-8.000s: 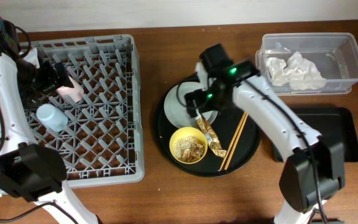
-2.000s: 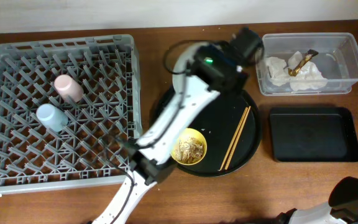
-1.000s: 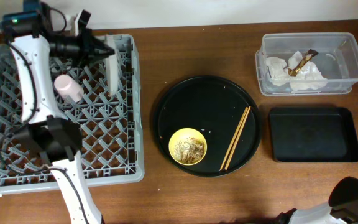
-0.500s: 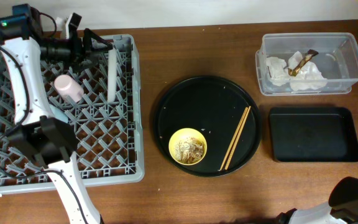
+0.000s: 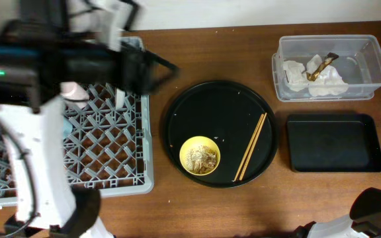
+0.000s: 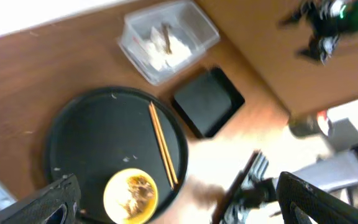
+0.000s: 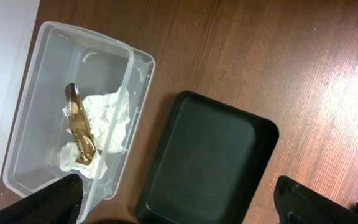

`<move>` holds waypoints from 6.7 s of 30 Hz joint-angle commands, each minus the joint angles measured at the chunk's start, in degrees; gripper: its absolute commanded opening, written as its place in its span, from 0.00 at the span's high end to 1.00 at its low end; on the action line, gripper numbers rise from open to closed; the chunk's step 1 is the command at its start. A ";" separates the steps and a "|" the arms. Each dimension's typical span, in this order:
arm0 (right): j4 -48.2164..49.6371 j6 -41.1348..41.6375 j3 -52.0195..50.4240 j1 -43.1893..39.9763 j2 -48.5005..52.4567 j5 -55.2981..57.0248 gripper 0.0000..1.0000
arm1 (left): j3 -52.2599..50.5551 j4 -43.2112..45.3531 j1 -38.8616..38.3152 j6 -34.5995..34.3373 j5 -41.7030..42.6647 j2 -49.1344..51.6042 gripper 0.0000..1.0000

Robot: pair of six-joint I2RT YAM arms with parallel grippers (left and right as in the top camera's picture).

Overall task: Sort waste into correct bins and load items into the dishwasher rack
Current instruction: 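Reach the left gripper to the chopsticks on the tray, then grasp one chopstick with the left gripper and lift, then insert the chopstick upright into the rack's right edge and release, then reach the left gripper to the second chopstick and grasp it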

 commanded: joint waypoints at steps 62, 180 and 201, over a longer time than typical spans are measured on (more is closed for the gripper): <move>-0.07 0.04 0.09 -0.04 -0.22 -0.07 0.01 | -18.25 23.10 -40.39 -26.32 -47.30 38.05 0.68; -0.04 0.04 0.09 -0.04 -0.22 -0.07 0.01 | -7.26 2.05 -14.47 -16.90 -28.92 18.23 0.24; -0.07 0.04 0.09 -0.04 -0.22 -0.07 0.01 | -45.55 40.68 -41.94 -28.94 -46.18 21.88 0.47</move>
